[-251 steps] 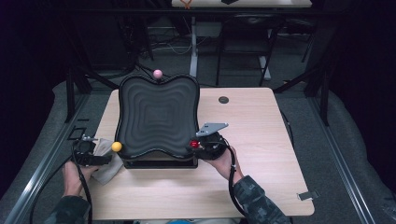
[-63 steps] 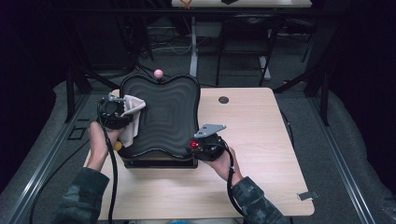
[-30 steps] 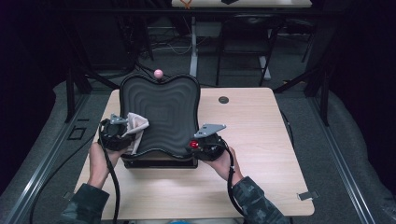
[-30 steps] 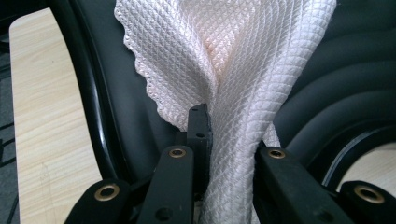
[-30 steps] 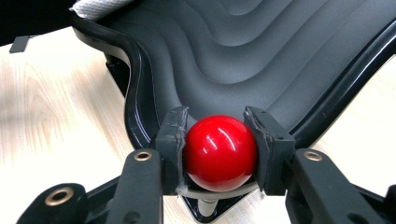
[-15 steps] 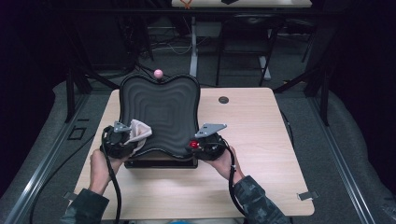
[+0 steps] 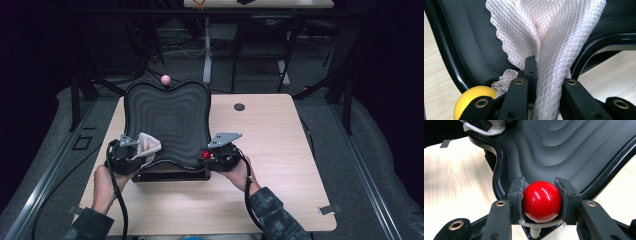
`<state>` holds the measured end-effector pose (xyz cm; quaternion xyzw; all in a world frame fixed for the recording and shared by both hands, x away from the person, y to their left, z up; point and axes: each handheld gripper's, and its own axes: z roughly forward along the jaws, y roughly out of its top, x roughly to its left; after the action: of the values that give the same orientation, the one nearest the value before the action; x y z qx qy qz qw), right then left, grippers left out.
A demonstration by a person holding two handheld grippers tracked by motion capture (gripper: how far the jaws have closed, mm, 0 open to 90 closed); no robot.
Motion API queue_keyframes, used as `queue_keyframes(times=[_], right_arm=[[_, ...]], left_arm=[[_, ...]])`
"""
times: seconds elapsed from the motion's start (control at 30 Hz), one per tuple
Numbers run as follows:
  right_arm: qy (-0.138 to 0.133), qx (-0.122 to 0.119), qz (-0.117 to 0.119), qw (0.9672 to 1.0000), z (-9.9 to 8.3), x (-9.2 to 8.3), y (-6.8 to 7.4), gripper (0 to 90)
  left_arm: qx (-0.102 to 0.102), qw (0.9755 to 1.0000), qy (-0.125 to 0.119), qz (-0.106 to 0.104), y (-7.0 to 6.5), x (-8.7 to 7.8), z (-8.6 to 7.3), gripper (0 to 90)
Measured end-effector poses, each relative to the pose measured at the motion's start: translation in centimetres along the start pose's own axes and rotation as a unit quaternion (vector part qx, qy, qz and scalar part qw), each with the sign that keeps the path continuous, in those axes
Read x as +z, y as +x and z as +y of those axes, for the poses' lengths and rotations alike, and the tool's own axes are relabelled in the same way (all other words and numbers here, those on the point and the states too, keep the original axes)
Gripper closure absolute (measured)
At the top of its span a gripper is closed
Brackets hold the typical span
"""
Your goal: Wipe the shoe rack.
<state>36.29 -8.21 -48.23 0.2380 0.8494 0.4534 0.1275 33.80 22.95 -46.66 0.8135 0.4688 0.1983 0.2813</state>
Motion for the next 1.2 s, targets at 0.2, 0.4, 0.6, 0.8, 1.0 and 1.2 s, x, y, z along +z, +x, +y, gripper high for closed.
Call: queue_keyframes(times=[0.2, 0.4, 0.6, 0.8, 1.0, 1.2], right_arm=[[0.005, -0.01, 0.008, 0.9999, 0.3, 0.2, 0.8, 60.4], [0.006, -0.014, 0.019, 0.9997, 0.4, 0.3, 1.6, 60.3], [0.008, -0.014, 0.013, 0.9998, 0.4, 0.3, 1.8, 60.3], [0.008, -0.017, 0.012, 0.9998, 0.4, 0.4, 1.8, 60.2], [0.015, -0.02, 0.008, 0.9997, 0.4, 0.3, 1.9, 60.1], [0.017, -0.023, 0.005, 0.9996, 0.5, 0.3, 2.0, 60.1]], left_arm=[[-0.004, 1.0, 0.006, 0.005, 0.0, -0.7, -0.8, 81.3], [-0.009, 0.9999, 0.007, 0.004, 0.1, -1.4, -1.4, 81.4], [-0.019, 0.9998, -0.005, 0.001, 0.7, -1.1, -0.2, 81.0], [-0.017, 0.9997, -0.015, 0.011, 1.3, -0.5, 2.0, 80.6], [-0.025, 0.9994, -0.022, 0.012, 2.2, -0.1, 3.7, 80.0], [-0.025, 0.9992, -0.024, 0.02, 2.9, 0.1, 5.1, 79.8]])
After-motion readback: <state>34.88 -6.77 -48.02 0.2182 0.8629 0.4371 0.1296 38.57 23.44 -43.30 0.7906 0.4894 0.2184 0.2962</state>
